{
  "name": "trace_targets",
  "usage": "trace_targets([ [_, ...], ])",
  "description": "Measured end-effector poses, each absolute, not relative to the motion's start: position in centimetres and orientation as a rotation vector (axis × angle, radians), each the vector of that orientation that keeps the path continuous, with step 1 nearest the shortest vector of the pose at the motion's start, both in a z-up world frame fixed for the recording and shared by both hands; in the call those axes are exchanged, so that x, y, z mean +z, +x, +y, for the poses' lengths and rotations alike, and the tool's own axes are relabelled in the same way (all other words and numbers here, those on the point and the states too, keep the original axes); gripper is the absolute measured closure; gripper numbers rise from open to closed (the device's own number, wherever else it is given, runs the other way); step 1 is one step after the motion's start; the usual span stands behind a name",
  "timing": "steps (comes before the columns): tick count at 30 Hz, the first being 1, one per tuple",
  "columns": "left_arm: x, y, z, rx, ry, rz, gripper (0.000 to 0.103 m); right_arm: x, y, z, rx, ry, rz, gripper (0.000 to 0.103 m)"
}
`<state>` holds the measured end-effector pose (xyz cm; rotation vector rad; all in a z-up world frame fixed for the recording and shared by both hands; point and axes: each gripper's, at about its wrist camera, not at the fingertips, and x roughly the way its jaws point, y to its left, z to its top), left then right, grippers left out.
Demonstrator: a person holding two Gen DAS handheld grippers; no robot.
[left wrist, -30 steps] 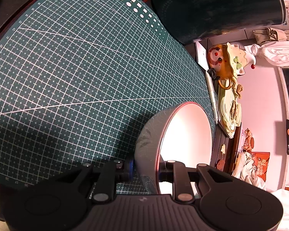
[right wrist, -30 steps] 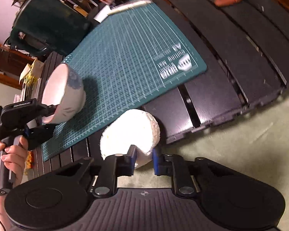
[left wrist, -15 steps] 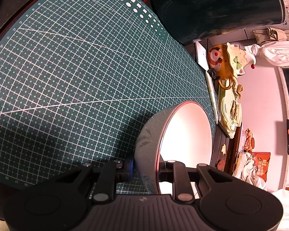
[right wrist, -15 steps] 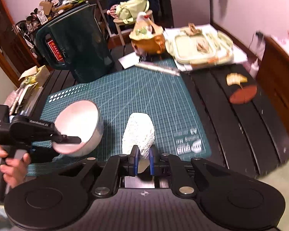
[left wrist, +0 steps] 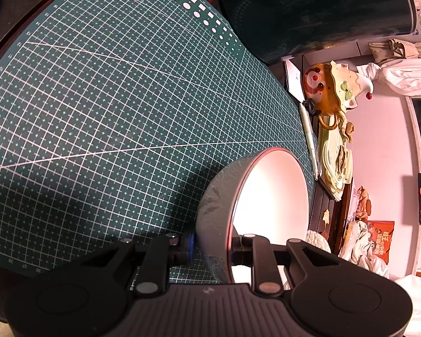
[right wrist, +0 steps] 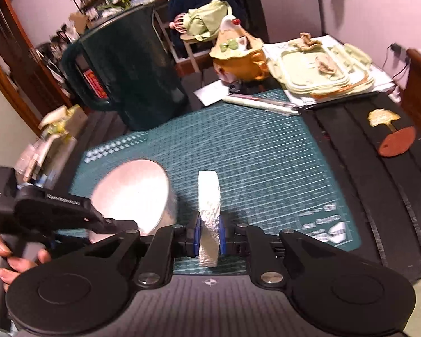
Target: Clean bowl
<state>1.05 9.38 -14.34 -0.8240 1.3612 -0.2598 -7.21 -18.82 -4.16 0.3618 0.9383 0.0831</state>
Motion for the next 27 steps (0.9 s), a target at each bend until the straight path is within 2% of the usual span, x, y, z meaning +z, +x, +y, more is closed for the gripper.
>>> trace_targets([
  [6,-12.0,2.9,9.1,-0.258,-0.824,1.362,0.082,-4.9,-7.0,-18.8,0.055,0.413,0.895,0.093],
  [13,-12.1,5.7,8.1,-0.260,-0.822,1.364,0.082,-4.2,-6.8,-20.4,0.079,0.591,0.824,0.093],
  [18,-11.7,6.6,7.6,-0.265,-0.821,1.366,0.082,-4.4,-6.3,-20.7,0.129,0.681,0.830,0.093],
  [24,-10.9,7.6,7.5,-0.270,-0.820,1.365,0.083,-7.5,-6.0,-22.0,0.141,0.860,0.906,0.093],
  [27,-10.5,7.9,7.4,-0.270,-0.818,1.366,0.083,-6.9,-6.3,-22.4,0.137,0.887,0.879,0.093],
])
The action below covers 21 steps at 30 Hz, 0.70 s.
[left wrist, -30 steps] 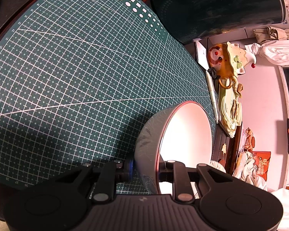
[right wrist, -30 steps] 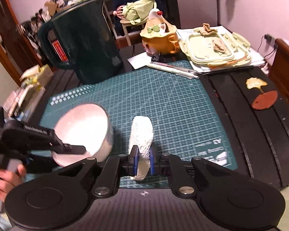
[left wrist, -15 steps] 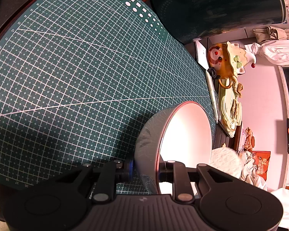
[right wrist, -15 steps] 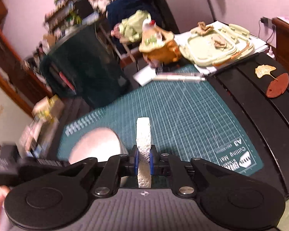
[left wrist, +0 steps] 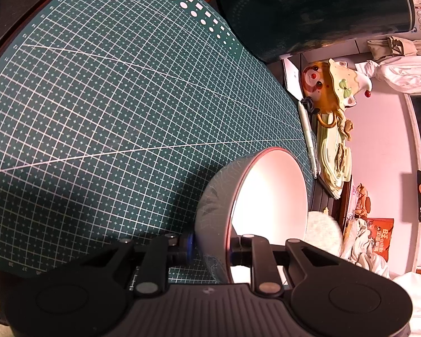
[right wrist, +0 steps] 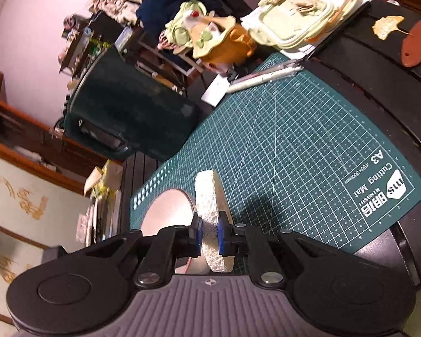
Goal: Clean bowl
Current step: 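Rub the sponge against the bowl's outer wall with the right tool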
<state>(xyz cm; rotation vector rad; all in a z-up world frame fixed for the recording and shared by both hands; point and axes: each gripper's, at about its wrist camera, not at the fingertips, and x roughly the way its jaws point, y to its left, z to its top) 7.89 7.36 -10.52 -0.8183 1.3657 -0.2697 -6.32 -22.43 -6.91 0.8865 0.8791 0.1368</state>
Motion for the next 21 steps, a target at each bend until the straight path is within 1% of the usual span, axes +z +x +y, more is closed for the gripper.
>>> trace_targets([
  [4,-10.5,8.3,7.2,-0.270,-0.815,1.367,0.083,-6.0,-6.4,-22.6,0.140,0.879,0.845,0.093],
  [10,-11.1,9.2,7.1,-0.273,-0.811,1.363,0.083,-9.0,-6.6,-22.7,0.159,0.979,0.937,0.093],
  [21,-11.5,9.7,6.3,-0.271,-0.811,1.361,0.083,-9.5,-7.1,-22.7,0.166,1.010,0.958,0.093],
])
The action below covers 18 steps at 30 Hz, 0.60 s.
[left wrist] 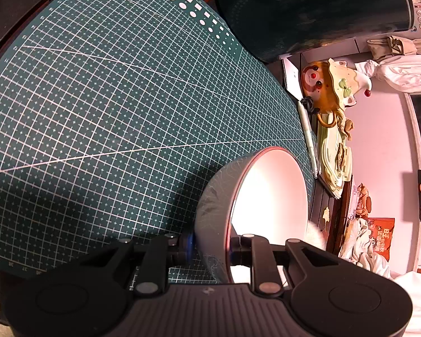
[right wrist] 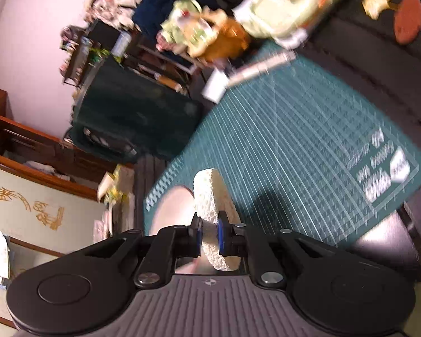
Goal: Clean bowl
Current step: 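Rub the sponge against the bowl's outer wall with the right tool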
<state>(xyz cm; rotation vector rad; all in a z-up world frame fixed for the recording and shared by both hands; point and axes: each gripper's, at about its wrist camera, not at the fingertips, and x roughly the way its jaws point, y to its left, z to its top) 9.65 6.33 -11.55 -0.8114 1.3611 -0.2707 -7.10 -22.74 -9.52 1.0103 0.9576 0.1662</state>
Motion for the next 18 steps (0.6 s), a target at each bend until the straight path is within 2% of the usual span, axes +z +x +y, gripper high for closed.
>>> trace_targets([
  [8,-11.2,9.7,5.8,-0.270,-0.813,1.363,0.083,-8.4,-7.4,-24.3,0.152,1.066,0.894,0.093],
  [13,-11.3,9.8,5.7,-0.270,-0.814,1.363,0.083,-10.1,-7.3,-23.4,0.158,1.074,0.977,0.093],
  [18,-11.3,10.0,5.9,-0.268,-0.814,1.364,0.083,-8.9,-7.3,-23.7,0.150,1.070,0.929,0.093],
])
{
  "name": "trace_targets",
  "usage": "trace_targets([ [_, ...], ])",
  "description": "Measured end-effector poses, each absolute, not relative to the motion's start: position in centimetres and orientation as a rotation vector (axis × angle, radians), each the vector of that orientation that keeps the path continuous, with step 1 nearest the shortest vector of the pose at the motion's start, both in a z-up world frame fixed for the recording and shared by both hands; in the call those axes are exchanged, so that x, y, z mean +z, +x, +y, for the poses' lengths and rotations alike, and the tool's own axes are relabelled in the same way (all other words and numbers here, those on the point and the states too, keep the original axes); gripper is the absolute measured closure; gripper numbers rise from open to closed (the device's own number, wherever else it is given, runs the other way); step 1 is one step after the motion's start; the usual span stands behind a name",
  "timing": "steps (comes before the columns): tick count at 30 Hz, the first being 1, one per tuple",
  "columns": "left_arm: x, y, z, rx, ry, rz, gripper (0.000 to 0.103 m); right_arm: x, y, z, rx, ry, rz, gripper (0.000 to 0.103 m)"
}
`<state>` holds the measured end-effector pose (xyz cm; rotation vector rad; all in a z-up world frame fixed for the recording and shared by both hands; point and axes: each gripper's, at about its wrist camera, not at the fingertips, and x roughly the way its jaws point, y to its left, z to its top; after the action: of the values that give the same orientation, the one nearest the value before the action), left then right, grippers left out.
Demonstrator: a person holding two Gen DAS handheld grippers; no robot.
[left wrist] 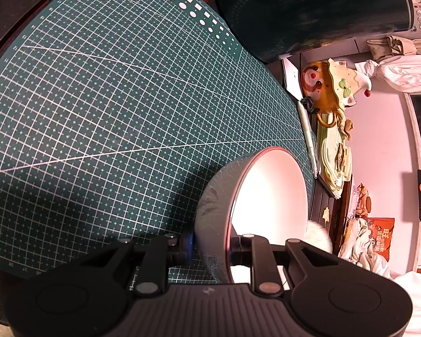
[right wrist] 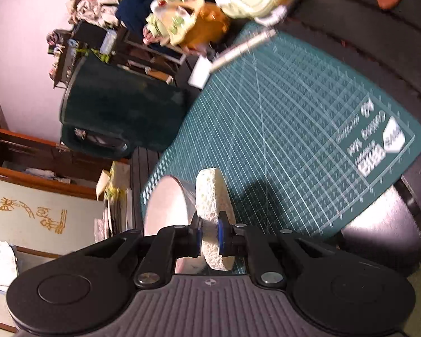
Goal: Clean bowl
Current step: 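Rub the sponge against the bowl's outer wall with the right tool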
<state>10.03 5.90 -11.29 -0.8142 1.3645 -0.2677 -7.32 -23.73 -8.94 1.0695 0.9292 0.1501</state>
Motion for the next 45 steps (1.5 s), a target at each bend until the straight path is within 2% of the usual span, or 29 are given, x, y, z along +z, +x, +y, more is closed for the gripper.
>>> trace_targets([
  [3,-11.3,10.1,5.9,-0.267,-0.815,1.365,0.083,-7.8,-7.3,-23.8,0.143,1.038,0.887,0.093],
  [9,-11.3,10.1,5.9,-0.269,-0.815,1.362,0.083,-9.6,-7.0,-22.4,0.145,1.006,0.975,0.093],
  [16,-11.3,9.9,5.9,-0.270,-0.814,1.360,0.083,-8.1,-7.4,-24.1,0.134,1.075,0.883,0.093],
  [22,-11.2,10.0,5.8,-0.272,-0.814,1.358,0.083,-10.1,-7.1,-22.8,0.142,1.072,1.001,0.093],
  [29,-11.1,10.1,5.8,-0.269,-0.810,1.362,0.083,-8.1,-7.4,-24.2,0.130,1.123,0.887,0.093],
  [36,-11.1,10.3,5.7,-0.270,-0.810,1.360,0.083,-10.6,-7.4,-23.2,0.131,1.126,1.008,0.093],
  [42,-11.3,10.0,5.9,-0.269,-0.812,1.362,0.083,-8.8,-7.6,-24.2,0.138,1.144,0.913,0.093],
  [45,-11.3,9.9,5.9,-0.270,-0.813,1.361,0.083,-9.1,-7.5,-24.0,0.136,1.136,0.926,0.093],
])
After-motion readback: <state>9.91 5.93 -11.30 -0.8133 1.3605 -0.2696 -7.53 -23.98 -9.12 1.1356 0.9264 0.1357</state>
